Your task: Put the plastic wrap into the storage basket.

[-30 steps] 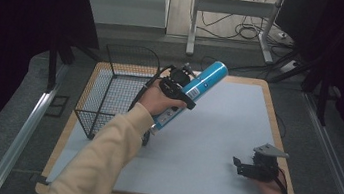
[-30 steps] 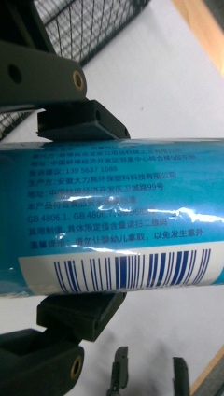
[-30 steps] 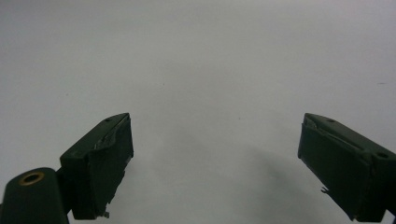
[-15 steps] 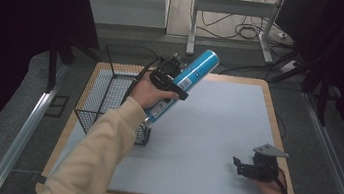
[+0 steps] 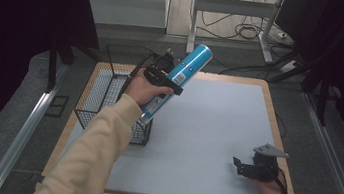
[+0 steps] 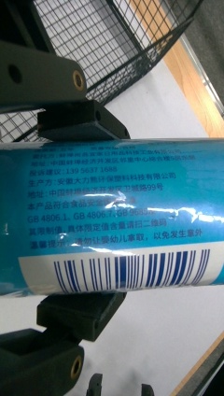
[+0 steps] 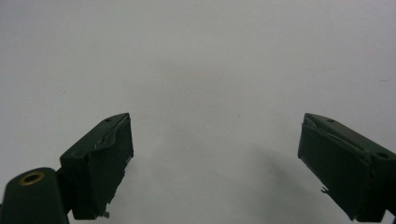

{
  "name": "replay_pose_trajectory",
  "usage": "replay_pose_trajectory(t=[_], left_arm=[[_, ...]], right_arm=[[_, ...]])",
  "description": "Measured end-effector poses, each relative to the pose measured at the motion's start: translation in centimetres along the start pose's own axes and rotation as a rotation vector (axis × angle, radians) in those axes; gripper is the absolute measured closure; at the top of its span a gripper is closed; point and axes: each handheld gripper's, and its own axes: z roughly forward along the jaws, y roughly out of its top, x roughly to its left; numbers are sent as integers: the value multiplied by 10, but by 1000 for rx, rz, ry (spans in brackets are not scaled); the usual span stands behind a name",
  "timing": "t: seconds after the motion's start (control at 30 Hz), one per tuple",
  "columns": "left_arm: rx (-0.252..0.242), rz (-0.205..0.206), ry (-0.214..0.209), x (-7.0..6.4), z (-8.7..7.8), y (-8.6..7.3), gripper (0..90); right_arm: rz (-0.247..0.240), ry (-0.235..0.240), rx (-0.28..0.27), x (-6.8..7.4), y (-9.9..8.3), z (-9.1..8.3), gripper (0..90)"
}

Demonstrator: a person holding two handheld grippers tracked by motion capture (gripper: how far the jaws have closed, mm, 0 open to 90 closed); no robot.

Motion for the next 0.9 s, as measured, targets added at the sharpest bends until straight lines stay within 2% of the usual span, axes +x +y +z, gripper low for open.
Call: replay_pose_trajectory(t=[0.6, 0.9], left_arm=[[-21, -36, 31, 21, -9, -5, 316], [-36, -62, 53, 36, -14, -12, 316]], right_arm=[[0, 0, 3, 0, 0, 1, 103], [-2, -2, 5, 0, 0, 1, 103]])
